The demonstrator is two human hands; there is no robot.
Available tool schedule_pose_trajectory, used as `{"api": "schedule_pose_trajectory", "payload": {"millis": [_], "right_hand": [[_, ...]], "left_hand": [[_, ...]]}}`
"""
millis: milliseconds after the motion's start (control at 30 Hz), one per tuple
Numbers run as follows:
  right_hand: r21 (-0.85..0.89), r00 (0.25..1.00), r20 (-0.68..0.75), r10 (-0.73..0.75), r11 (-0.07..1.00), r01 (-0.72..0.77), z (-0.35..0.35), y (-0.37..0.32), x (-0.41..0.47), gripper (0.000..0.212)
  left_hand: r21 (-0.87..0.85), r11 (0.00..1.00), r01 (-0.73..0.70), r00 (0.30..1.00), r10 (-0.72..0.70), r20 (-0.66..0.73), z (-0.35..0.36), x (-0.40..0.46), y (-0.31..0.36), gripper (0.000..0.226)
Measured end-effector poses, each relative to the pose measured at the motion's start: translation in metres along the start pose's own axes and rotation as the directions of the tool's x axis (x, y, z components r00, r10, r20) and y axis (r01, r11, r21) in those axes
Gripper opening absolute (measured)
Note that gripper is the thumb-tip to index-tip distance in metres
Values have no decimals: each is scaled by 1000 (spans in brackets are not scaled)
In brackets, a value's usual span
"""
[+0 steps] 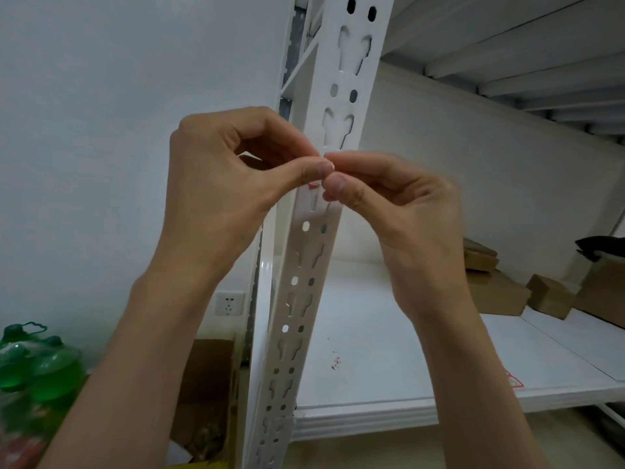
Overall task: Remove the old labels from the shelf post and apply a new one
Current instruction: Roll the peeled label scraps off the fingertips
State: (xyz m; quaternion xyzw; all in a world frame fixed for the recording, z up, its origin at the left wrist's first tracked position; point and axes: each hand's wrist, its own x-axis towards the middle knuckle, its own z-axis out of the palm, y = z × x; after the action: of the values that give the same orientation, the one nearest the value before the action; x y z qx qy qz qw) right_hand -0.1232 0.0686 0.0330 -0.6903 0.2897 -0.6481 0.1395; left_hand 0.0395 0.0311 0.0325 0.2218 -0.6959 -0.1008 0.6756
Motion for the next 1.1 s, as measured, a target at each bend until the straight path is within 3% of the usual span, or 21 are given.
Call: {"api": "schedule_pose_trajectory", "payload": {"millis": [300,467,667,733,800,933,1100], "right_hand": [[-120,999,16,49,992,-47,-39,3,-6,15],[-149,990,-12,142,979,-142,-65,9,-11,9],[-67,911,-98,400,911,-407,-88,55,-25,9],[-154,864,-106,492,851,-503,-93,79,-37,6],[-259,810,-109,576,771,-582,-97,105,-52,18],[-425,694,-170,699,584,-692,-100,137,-79,30],[-411,670,-243,702,551,-726,-97,164,-93,29]], "left_hand": [[255,954,-160,983,130,131,23,0,19,15],[320,939,-124,983,73,166,58,-9,27,7],[451,893,-3,975,-98,200,111,-30,21,13],[551,833,40,932,-230,280,131,-42,13,21],[628,776,53,853,-363,376,150,-58,5,28],[697,715,52,718,-512,471,174,-85,-17,34],[718,689,100,667,-582,465,189,-107,-54,38]]}}
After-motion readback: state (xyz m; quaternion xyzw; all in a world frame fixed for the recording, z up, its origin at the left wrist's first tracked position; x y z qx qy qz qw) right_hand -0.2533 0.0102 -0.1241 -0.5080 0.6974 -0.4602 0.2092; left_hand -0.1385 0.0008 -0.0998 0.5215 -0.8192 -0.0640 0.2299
